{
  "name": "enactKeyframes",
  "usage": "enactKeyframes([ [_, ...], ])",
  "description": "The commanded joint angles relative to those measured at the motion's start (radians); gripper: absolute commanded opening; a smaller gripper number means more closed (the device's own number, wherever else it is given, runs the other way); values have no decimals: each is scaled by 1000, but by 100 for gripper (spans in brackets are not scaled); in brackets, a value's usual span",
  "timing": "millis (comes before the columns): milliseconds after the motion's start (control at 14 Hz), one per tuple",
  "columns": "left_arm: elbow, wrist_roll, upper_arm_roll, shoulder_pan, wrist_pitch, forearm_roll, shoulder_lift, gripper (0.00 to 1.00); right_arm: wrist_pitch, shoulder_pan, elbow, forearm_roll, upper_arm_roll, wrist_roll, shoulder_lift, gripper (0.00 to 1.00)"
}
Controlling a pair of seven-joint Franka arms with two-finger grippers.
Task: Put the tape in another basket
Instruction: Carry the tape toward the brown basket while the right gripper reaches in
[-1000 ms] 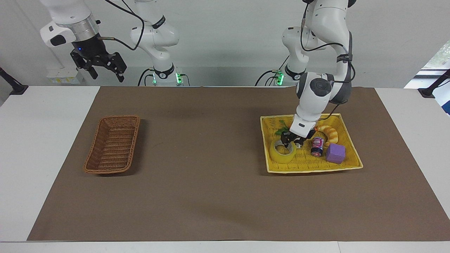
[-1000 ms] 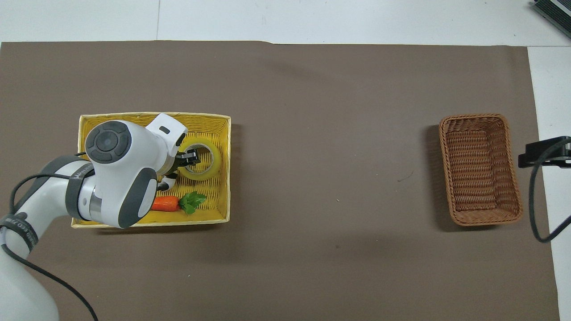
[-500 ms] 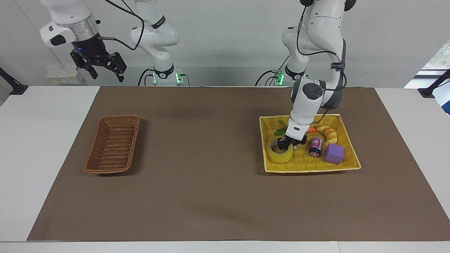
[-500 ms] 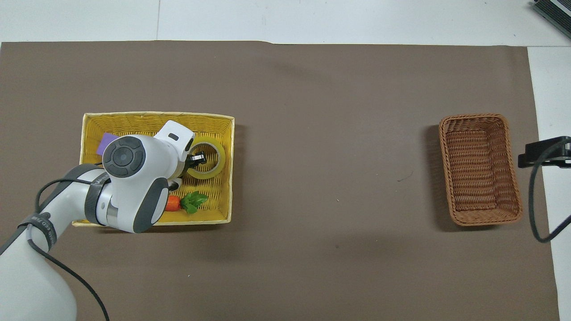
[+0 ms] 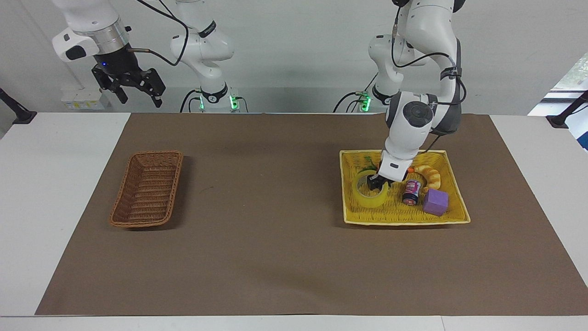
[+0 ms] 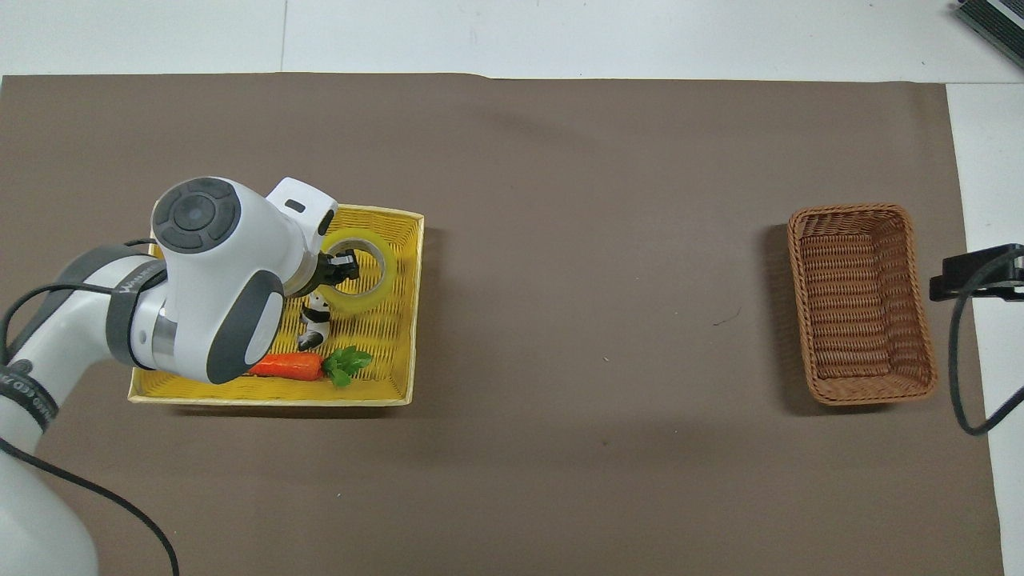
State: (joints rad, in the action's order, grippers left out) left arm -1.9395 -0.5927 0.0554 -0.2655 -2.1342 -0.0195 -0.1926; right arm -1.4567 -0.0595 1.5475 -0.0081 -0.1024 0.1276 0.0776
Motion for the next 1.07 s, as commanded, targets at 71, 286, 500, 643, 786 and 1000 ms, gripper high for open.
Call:
enactKeyframes([
  [71, 79, 7, 3, 47, 144, 16, 50, 0, -1, 6, 16, 20, 3, -19, 18, 100],
  [286, 163, 46, 6, 97, 255, 159, 53, 0, -1, 6, 16, 20, 3, -19, 18, 100],
  [500, 157, 120, 9, 88, 269, 263, 56, 0, -1, 6, 16, 20, 3, -19, 18, 100],
  [643, 151, 123, 20, 49, 260, 305, 65, 0, -1, 6, 16, 20, 3, -19, 18, 100],
  [786, 148, 110, 33, 6, 247, 345, 73, 0, 1, 6, 16, 20, 3, -19, 18, 100],
  [1000, 146, 82, 35, -90, 182, 394, 74, 0, -1, 6, 16, 20, 3, -19, 18, 100],
])
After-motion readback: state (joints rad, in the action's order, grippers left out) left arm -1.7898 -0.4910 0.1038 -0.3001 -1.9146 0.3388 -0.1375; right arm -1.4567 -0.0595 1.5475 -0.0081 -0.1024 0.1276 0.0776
